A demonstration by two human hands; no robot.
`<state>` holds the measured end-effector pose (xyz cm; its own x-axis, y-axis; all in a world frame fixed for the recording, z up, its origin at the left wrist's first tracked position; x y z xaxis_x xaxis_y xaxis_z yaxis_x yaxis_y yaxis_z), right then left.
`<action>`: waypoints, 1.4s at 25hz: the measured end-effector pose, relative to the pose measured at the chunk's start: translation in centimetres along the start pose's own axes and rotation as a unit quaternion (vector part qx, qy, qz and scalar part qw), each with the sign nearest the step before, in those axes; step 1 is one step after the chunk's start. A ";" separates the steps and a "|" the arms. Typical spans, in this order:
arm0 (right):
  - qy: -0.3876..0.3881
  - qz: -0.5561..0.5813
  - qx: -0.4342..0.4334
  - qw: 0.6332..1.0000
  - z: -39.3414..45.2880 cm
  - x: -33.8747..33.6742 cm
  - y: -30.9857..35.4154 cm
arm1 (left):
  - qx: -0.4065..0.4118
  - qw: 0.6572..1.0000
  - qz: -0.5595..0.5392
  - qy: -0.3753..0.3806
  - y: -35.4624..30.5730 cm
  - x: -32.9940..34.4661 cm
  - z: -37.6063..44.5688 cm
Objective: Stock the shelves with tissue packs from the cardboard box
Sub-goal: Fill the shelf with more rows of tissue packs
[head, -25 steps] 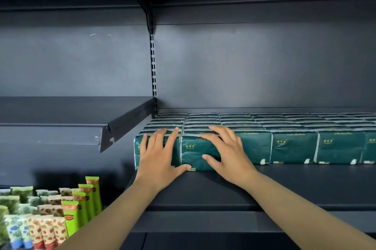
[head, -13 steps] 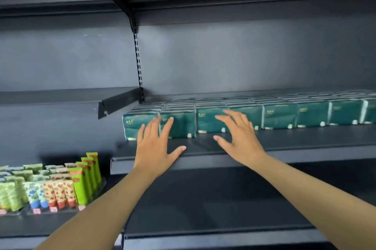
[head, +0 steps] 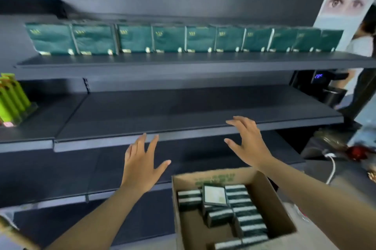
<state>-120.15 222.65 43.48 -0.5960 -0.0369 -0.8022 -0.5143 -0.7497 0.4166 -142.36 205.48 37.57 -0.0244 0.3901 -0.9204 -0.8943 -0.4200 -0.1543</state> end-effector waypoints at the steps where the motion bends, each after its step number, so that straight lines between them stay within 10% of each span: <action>1: 0.015 0.001 0.015 1.000 -1.3 0.7 -2.6 | -0.014 1.000 0.001 0.019 -0.9 2.3 -1.2; 11: 0.232 0.085 0.032 0.968 -13.7 17.8 -19.8 | -0.084 0.960 0.091 0.252 -7.0 25.3 -12.3; 19: 0.391 0.094 0.008 0.915 -20.0 34.7 -25.4 | -0.146 0.960 0.087 0.222 -4.4 32.1 -16.4; 35: 0.297 0.154 0.061 0.940 -18.4 37.0 -26.2 | -0.172 0.960 0.075 0.205 -3.9 32.3 -16.8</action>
<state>-117.43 228.75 -4.98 -0.2975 -0.6300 -0.7173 -0.4612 -0.5630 0.6858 -132.14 206.01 2.41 0.1000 -0.0223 -0.9947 -0.6917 -0.7202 -0.0534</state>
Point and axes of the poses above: each hand's wrist, its own z-axis towards the middle knuckle, its own x-axis out of the palm, y = z × x, the point moved 9 cm from there along z, towards the middle knuckle, and after that the axes turned 5 degrees about z, right-handed, at the moved point
